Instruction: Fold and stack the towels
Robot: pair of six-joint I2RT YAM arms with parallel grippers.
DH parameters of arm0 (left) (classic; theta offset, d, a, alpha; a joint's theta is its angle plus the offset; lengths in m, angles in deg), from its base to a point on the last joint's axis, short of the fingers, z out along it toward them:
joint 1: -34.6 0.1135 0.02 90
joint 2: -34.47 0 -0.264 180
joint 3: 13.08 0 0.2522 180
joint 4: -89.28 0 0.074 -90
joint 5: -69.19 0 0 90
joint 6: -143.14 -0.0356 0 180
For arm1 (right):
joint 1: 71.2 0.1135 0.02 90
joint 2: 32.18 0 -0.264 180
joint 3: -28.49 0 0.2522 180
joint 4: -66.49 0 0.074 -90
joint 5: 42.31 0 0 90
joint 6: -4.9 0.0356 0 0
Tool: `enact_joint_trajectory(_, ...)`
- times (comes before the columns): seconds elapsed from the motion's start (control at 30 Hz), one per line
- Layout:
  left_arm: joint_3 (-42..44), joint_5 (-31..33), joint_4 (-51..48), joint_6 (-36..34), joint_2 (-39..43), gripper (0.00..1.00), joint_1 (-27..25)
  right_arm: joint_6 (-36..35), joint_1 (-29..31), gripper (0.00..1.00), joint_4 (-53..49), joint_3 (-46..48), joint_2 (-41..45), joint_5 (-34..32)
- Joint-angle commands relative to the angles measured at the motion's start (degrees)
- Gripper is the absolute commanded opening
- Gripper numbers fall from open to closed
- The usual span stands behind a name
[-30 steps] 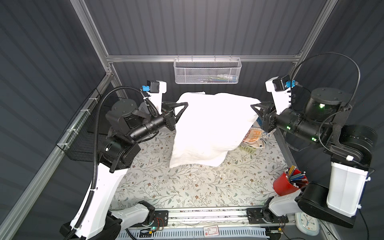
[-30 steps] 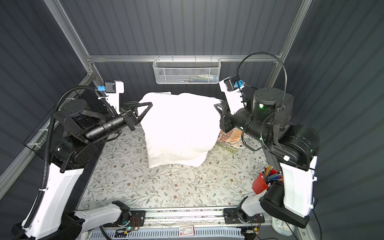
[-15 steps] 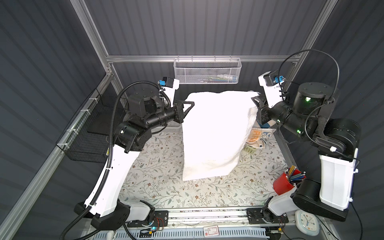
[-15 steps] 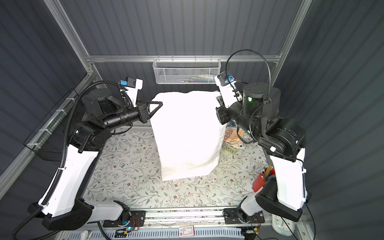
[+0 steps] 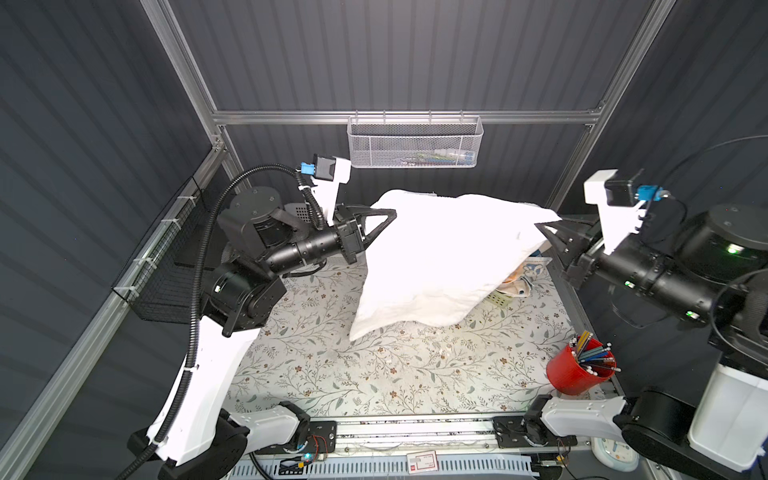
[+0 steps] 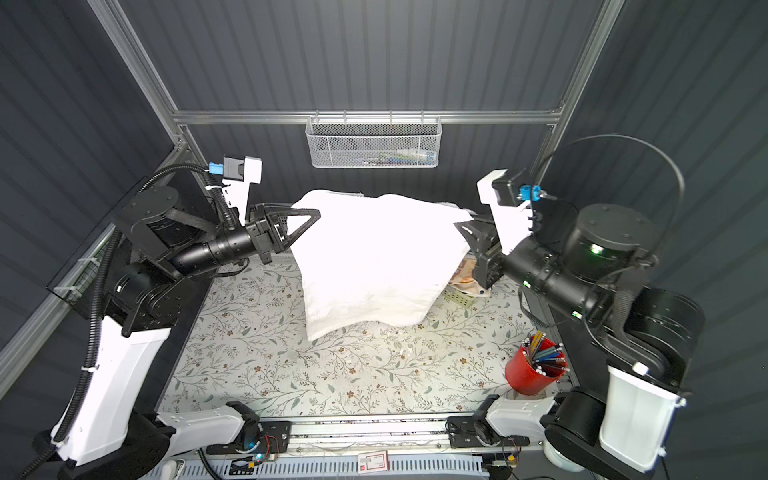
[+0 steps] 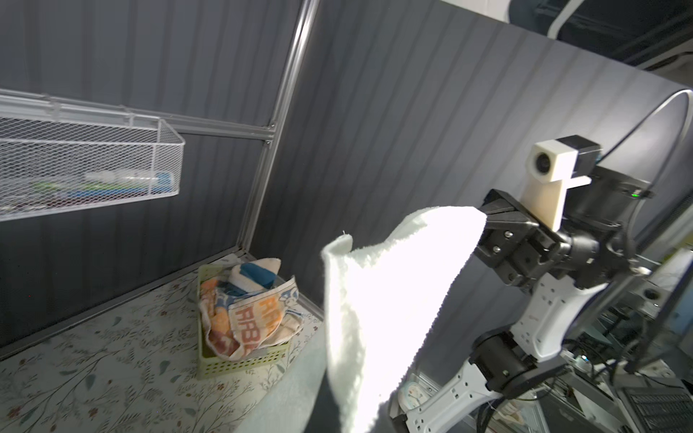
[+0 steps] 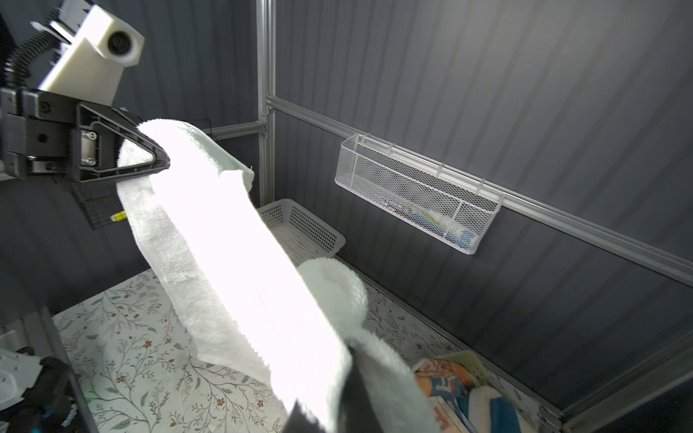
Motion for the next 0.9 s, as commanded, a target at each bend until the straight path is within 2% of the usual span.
enact_joint_trajectory(0.0, -2.89, 1.63, 0.24, 3.56, 1.64, 0.0, 2.39, 2.7, -1.22, 0.0, 4.43, -4.58, 4.37, -3.18)
enact_joint_trajectory(0.1, -5.58, 0.2, 0.57, 4.71, 1.33, 0.0, 2.39, 2.59, -1.21, 0.0, 4.73, -6.5, 4.45, -2.77)
enact_joint_trajectory(0.23, -7.78, 1.45, -1.69, 4.28, -0.07, 0.0, 2.39, 1.73, -1.17, 0.0, 5.83, -6.8, 3.81, -4.94)
enact_joint_trajectory(0.37, -7.57, 5.64, -6.84, 2.09, -2.65, 0.0, 2.4, -0.43, -1.23, 0.0, 6.18, -6.8, 0.63, -10.45)
enact_joint_trajectory(0.5, -5.33, 10.7, -10.58, -0.9, -5.76, 0.0, 2.47, -4.33, -1.3, 0.0, 6.19, -6.54, -5.09, -19.16)
enact_joint_trajectory(0.57, -4.07, 12.11, -11.62, -2.55, -7.89, 0.0, 2.58, -5.33, -3.12, 0.0, 6.03, -6.28, -8.27, -20.01)
enact_joint_trajectory(0.63, -1.96, 13.06, -11.36, -3.94, -10.01, 0.0, 3.4, -2.92, -9.01, 0.0, 5.36, -5.75, -10.93, -13.38)
enact_joint_trajectory(0.7, 1.41, 12.43, -9.07, -4.34, -12.0, 0.0, 5.21, 0.79, -15.34, 0.0, 6.64, -2.27, -13.04, -3.91)
enact_joint_trajectory(0.87, 13.78, 7.38, 3.56, -2.09, -16.57, 0.0, 10.27, 3.16, -20.34, 0.0, 15.34, 13.1, -15.77, 5.48)
